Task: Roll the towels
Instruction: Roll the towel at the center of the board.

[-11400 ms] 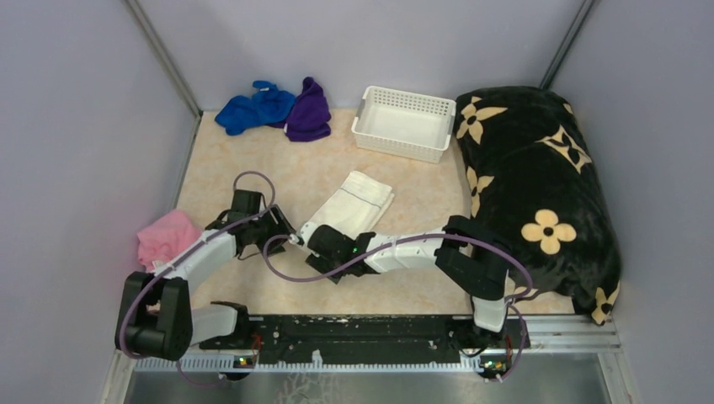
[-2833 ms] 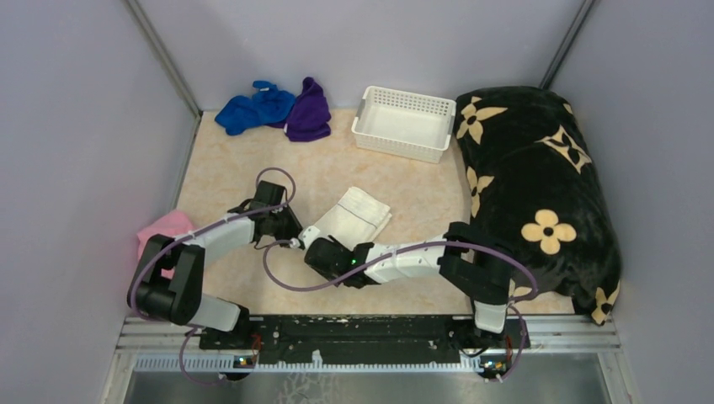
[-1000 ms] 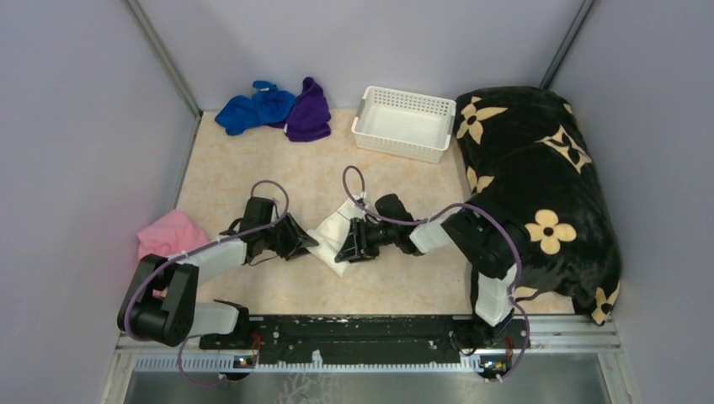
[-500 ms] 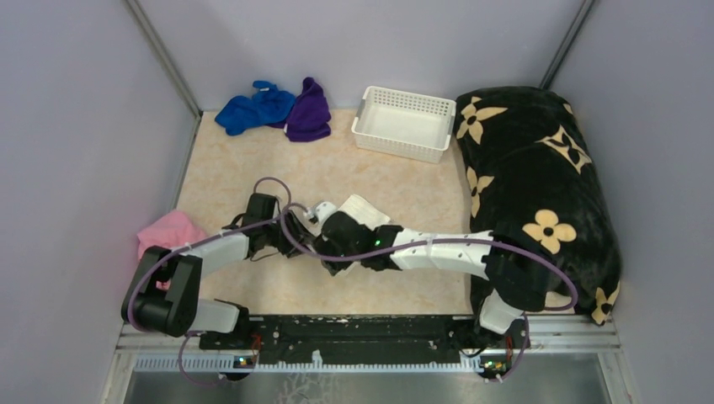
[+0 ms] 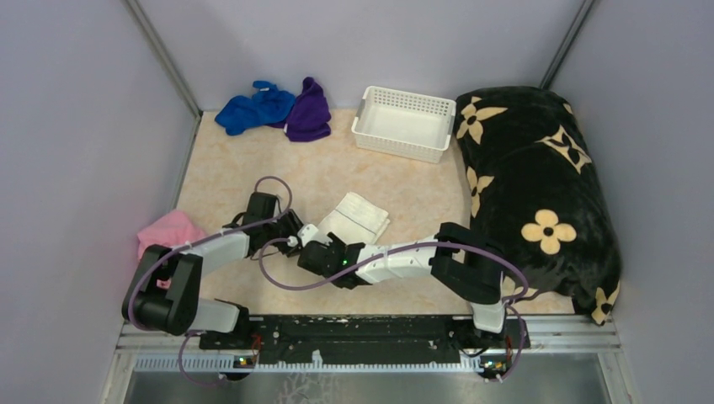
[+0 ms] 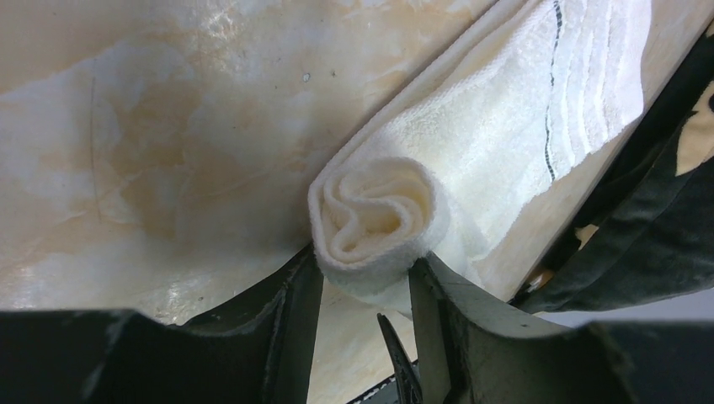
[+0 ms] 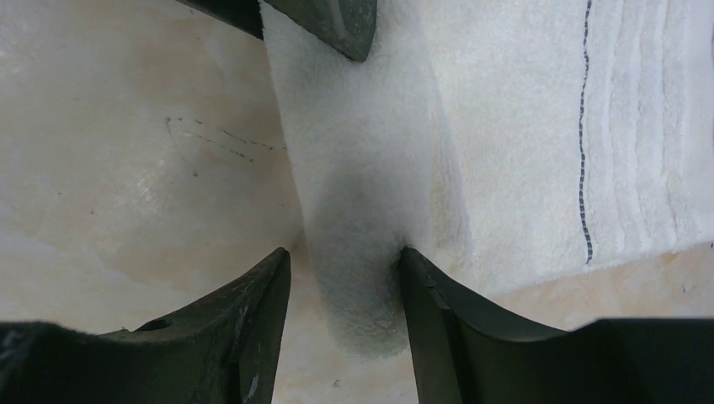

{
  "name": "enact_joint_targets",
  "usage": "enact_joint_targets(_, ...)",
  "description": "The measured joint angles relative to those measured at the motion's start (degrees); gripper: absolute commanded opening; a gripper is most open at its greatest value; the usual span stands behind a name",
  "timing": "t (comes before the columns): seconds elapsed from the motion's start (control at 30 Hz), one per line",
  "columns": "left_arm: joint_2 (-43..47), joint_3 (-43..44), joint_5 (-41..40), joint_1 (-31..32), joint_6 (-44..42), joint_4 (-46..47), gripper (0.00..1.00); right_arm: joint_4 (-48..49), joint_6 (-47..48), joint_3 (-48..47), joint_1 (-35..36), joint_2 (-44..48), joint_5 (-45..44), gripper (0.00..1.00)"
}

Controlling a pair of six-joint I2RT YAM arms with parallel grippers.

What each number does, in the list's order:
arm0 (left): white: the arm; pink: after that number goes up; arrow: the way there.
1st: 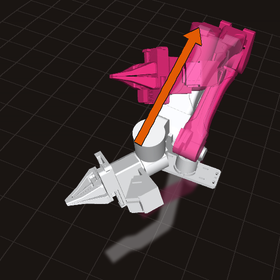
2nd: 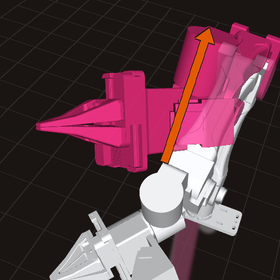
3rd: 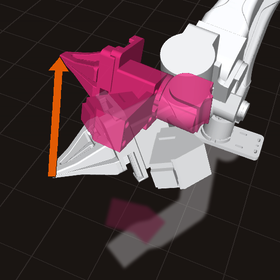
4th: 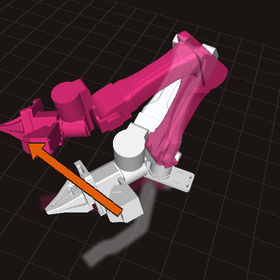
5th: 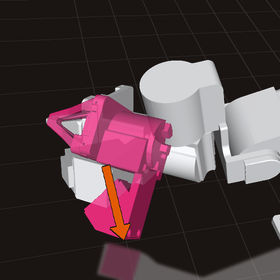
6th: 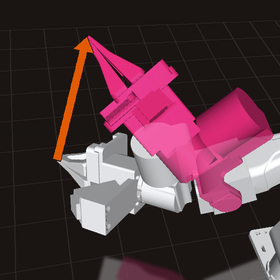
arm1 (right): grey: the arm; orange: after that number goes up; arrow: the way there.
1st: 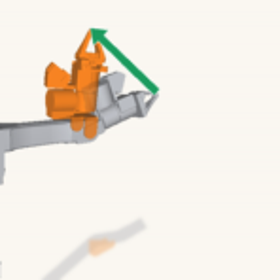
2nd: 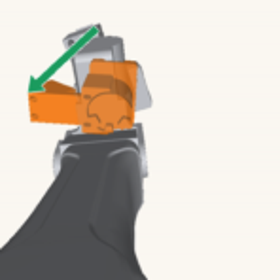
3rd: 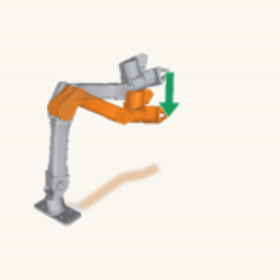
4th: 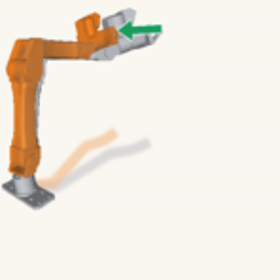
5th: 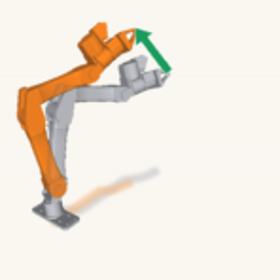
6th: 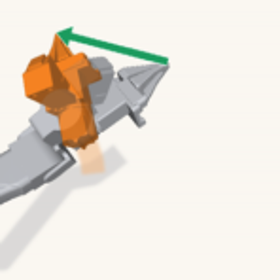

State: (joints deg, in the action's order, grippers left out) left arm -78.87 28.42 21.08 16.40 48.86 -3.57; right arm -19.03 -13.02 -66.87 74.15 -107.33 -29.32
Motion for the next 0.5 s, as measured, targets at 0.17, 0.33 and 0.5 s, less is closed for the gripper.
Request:
enact_joint_targets(0.17, -0.7, 0.8, 0.0, 0.1, -0.5, -0.3, 0.51, 0.1, 0.4, 0.0, 0.0, -1.1, -1.2, 0.50)
enact_joint_targets(0.33, -1.3, 1.5, 0.1, 0.2, -1.3, -0.5, 0.52, 0.4, 0.5, -0.1, 0.0, -1.5, -1.3, 0.36)
enact_joint_targets(0.5, -1.7, 2.8, 0.0, 0.3, -2.4, -1.2, 0.60, 0.5, 1.7, 0.0, -1.7, -1.5, 0.1, 0.01)
